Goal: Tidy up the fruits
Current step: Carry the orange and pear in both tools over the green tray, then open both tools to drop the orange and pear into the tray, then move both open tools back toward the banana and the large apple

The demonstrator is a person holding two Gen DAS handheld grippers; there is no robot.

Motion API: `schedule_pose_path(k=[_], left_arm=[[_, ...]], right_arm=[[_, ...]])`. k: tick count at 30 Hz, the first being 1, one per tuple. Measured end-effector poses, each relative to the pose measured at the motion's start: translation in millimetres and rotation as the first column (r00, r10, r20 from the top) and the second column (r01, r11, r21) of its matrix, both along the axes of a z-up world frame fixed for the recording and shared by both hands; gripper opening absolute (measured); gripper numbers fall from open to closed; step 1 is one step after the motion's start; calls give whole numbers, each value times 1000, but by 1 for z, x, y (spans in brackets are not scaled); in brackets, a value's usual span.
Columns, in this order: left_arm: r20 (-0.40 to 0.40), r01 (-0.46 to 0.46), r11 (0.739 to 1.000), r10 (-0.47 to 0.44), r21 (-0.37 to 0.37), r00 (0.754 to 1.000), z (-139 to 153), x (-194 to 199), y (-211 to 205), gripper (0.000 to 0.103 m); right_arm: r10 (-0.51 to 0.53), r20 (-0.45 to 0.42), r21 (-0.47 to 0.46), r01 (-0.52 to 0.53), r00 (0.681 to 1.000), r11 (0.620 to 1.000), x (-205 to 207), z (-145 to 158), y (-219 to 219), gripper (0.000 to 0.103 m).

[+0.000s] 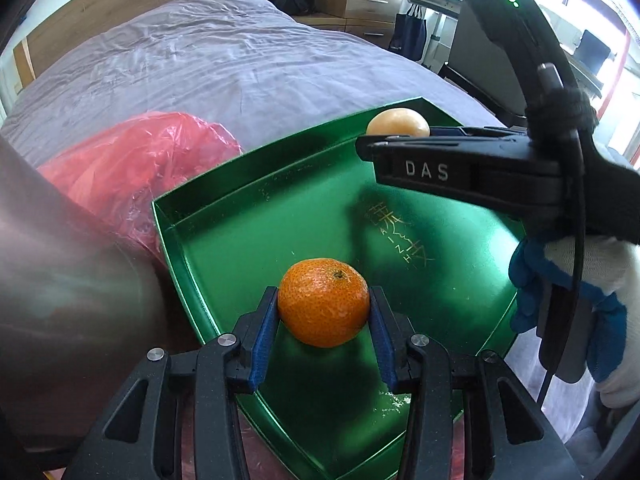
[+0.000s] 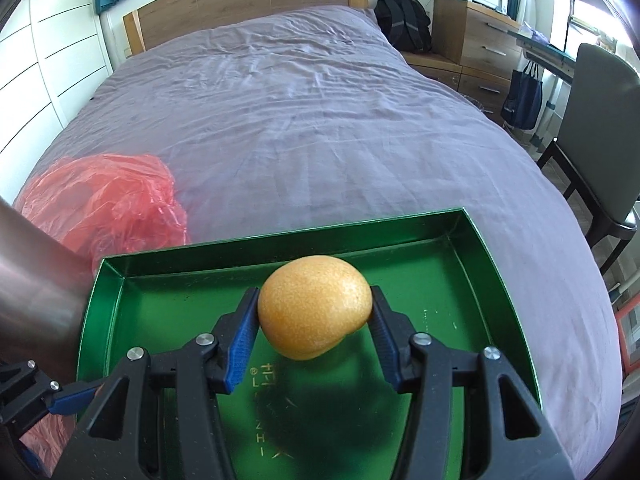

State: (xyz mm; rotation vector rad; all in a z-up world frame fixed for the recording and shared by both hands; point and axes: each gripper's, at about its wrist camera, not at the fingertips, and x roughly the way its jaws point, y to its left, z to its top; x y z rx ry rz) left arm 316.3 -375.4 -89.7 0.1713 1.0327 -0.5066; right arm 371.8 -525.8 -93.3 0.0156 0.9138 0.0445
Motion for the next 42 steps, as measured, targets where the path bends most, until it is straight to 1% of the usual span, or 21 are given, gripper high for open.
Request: schedule_pose_path(k=[3, 6, 11, 15, 16, 17, 19, 20, 23, 26, 34, 37, 39, 42], left_arm=[[-16, 1, 1000, 0, 6, 1000, -7, -2, -1, 39], [-13, 2, 1000, -2, 8, 1000, -9, -3, -1, 39], [-18, 1, 1000, -1, 9, 1000, -8, -4, -1, 39], [-8, 9, 1000, -8, 20, 1000, -5, -7, -5, 40], [-6, 9, 1000, -9, 22, 1000, -4, -8, -4, 40], [2, 6, 1000, -6, 27, 1000, -2, -9, -4, 41], [20, -3, 1000, 3, 31, 1000, 3, -12, -2, 45], [20, -5, 1000, 4, 25, 1000, 6, -14, -1, 47], [34, 1, 1000, -2, 15, 999, 17, -24, 0, 48], [45, 13, 1000, -13, 1, 999, 28, -37, 2, 50], [83, 64, 998, -61, -25, 995, 61, -86, 21, 51], [104, 74, 997, -70, -34, 992, 74, -105, 36, 56], [111, 65, 997, -61, -37, 992, 80, -115, 48, 61], [123, 45, 998, -40, -33, 992, 89, -131, 67, 64]], right_arm=[[2, -36, -11, -2, 999, 1000, 6, -7, 1, 56], [2, -62, -22, -4, 998, 1000, 8, -13, 2, 57], [3, -64, -28, -5, 998, 1000, 8, -15, 3, 57], [3, -60, -58, -7, 998, 998, 7, -15, 7, 59], [2, -53, -64, -6, 999, 998, 6, -13, 8, 64], [-1, -44, -66, -2, 999, 998, 5, -10, 7, 72], [-6, -30, -58, 5, 1000, 998, 2, -5, 7, 83], [-6, -23, -57, 5, 1000, 998, -1, -2, 7, 85], [-10, -3, -57, 10, 1000, 998, -10, 9, 7, 86], [-11, 22, -49, 12, 1000, 999, -25, 22, 8, 87], [-11, 75, -40, 14, 997, 999, -80, 53, 15, 87], [0, 90, -43, 4, 996, 999, -105, 61, 22, 87], [7, 98, -43, -2, 995, 999, -121, 65, 28, 87], [14, 107, -36, -10, 994, 999, -145, 70, 36, 87]])
